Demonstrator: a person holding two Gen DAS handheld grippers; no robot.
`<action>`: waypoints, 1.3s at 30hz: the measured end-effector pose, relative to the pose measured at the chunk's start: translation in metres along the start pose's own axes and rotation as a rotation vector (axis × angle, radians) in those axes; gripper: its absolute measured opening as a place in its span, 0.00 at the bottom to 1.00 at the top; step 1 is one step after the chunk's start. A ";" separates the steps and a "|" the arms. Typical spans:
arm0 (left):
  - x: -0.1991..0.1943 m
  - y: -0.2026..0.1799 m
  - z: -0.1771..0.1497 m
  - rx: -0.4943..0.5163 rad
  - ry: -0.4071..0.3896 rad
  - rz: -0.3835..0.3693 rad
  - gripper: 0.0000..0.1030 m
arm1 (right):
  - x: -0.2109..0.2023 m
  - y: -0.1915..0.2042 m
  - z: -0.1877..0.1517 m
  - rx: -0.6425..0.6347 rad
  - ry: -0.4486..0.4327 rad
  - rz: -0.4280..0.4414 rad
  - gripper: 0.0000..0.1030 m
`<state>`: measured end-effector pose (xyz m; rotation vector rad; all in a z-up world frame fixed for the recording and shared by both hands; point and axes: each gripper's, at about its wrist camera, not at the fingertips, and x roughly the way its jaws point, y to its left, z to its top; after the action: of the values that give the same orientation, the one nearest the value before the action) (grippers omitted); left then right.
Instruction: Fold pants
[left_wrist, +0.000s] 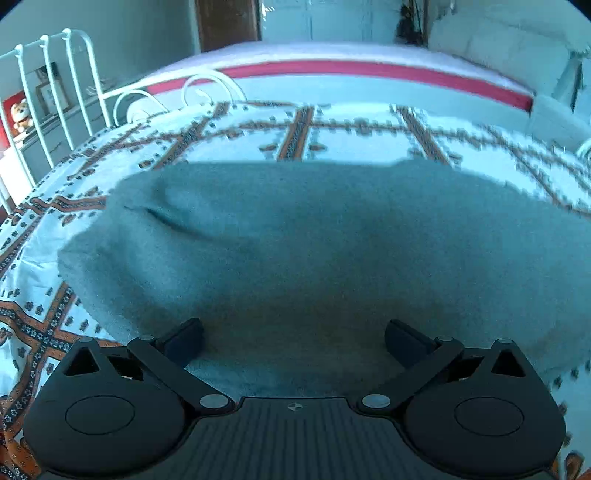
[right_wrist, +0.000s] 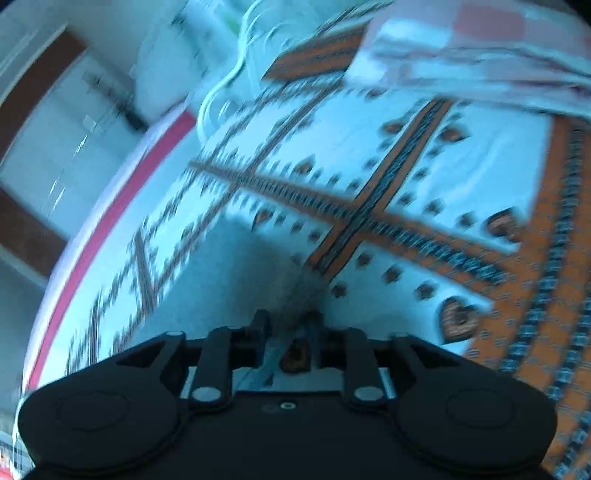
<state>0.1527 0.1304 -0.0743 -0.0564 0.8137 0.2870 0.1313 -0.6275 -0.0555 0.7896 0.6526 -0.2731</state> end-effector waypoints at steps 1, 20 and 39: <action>-0.004 0.002 0.003 -0.018 -0.024 -0.003 1.00 | -0.010 0.003 0.002 -0.007 -0.047 -0.026 0.14; 0.032 -0.012 0.029 -0.046 -0.077 0.023 1.00 | 0.039 0.123 -0.030 -0.596 0.065 0.099 0.14; 0.016 0.083 0.028 -0.137 -0.111 0.062 1.00 | 0.053 0.149 -0.026 -0.561 0.097 0.128 0.17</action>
<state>0.1605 0.2186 -0.0618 -0.1424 0.6861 0.4005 0.2290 -0.5061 -0.0185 0.3039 0.7213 0.0691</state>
